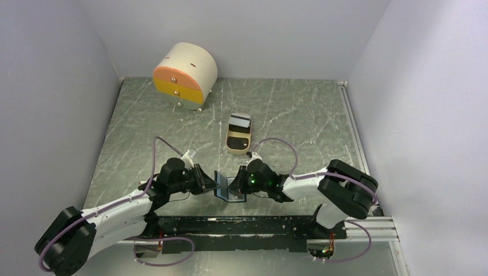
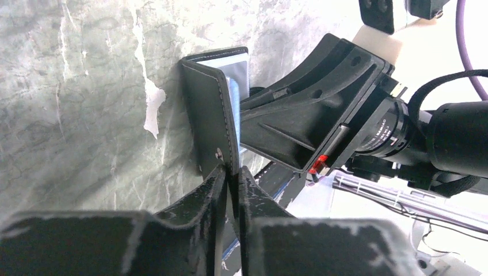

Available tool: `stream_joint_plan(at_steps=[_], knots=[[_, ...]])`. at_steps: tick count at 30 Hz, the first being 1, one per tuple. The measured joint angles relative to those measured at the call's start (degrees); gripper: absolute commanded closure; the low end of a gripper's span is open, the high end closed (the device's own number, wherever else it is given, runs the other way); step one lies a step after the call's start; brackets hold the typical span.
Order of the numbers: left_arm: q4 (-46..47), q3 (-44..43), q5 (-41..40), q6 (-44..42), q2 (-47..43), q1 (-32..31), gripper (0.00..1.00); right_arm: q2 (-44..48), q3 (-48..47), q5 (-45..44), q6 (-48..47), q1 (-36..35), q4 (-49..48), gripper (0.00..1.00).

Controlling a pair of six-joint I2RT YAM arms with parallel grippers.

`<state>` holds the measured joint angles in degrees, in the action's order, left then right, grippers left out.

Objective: Put the credit cards into the card holder
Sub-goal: Turn over the card slot in the card holder.

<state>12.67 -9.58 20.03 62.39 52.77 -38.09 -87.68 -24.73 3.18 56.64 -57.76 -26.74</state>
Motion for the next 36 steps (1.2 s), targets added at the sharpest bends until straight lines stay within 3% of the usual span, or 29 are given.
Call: stream_joint_plan(at_steps=[8, 36], knots=[[1.44, 0.04, 0.61, -0.02, 0.81, 0.00, 0.91, -0.76, 0.00, 0.17, 0.04, 0.00, -1.25, 0.80], [23.87, 4.09, 6.45, 1.51, 12.94, -0.26, 0.91, -2.49, 0.37, 1.31, 1.11, 0.28, -4.70, 0.77]])
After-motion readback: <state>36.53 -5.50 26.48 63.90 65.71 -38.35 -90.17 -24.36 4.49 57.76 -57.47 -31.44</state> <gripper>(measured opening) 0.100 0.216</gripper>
